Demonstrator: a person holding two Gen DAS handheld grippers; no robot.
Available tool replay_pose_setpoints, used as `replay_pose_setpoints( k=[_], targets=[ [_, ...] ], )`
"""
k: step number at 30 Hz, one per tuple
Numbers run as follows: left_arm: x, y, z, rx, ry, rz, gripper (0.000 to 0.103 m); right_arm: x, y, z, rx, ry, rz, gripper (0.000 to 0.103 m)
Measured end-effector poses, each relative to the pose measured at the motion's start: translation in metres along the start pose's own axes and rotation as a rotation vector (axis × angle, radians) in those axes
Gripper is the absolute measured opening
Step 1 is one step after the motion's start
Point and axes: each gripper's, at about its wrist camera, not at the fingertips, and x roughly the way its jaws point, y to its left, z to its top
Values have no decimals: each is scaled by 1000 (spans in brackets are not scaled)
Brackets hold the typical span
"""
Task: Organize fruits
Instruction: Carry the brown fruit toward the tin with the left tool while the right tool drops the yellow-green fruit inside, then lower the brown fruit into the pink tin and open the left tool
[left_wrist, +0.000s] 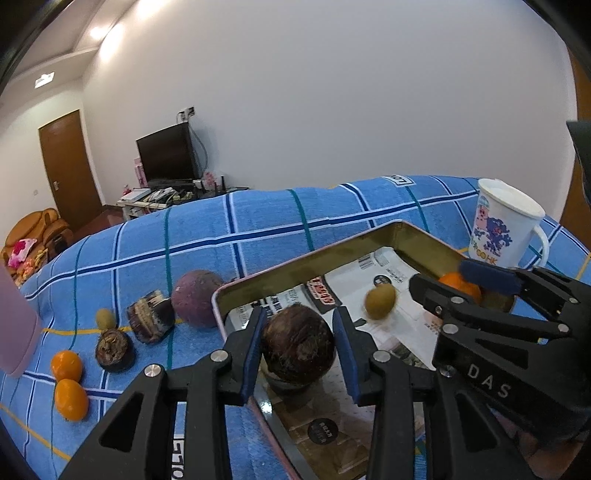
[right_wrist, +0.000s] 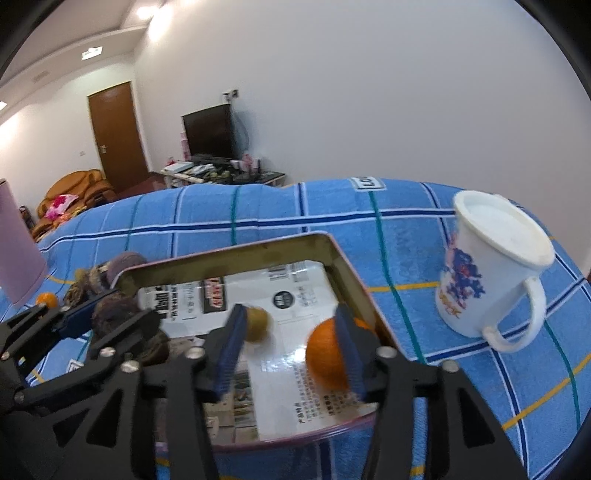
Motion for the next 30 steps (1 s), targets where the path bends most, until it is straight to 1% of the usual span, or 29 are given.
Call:
replay_pose_setpoints(
  k=[1,2,3,4,5,6,7,8,10,13,16,17,19,21,24,28,30],
  targets=[
    [-2,1,0,-6,-8,7,44,0,-3,0,13,0,0,69],
    [-3,2,-1,-10,-14,14,51,0,-7,0,32,-3,3,73],
    [-5,3,-1,-17,-19,22,54,-2,-9,0,47,-9,6,73],
    [-6,5,-2,-27,-24,28,62,-3,-12,0,64,-16,21,73],
    [-7,8,-2,-39,-27,32,74,-4,-16,0,90,-22,41,74],
    [-8,10,-2,-49,-27,28,80,-6,-18,0,106,-26,55,77],
    [-9,11,-3,-55,-30,21,84,-7,-20,0,120,-34,76,85],
    [-10,12,-4,-58,-36,18,84,-10,-20,0,131,-47,95,91],
    [-14,11,-4,-55,-48,22,84,-17,-18,1,129,-84,92,95],
    [-18,12,-5,-55,-62,37,84,-28,-15,2,116,-136,86,95],
    [-21,19,-7,-79,-75,56,84,-41,-17,3,115,-218,42,96],
    [-23,20,-8,-86,-81,66,84,-46,-18,3,118,-247,27,98],
    [-27,26,-8,-97,-103,99,84,-54,-20,2,128,-303,0,102],
    [-30,30,-7,-95,-128,146,84,-59,-20,1,130,-347,-29,103],
    [-35,38,-9,-88,-159,213,84,-63,-17,-1,115,-375,-65,103],
    [-39,47,-11,-88,-175,256,84,-66,-12,-3,92,-400,-98,103],
    [-41,50,-12,-89,-179,270,84,-71,-11,-5,85,-426,-111,103]
  ],
)
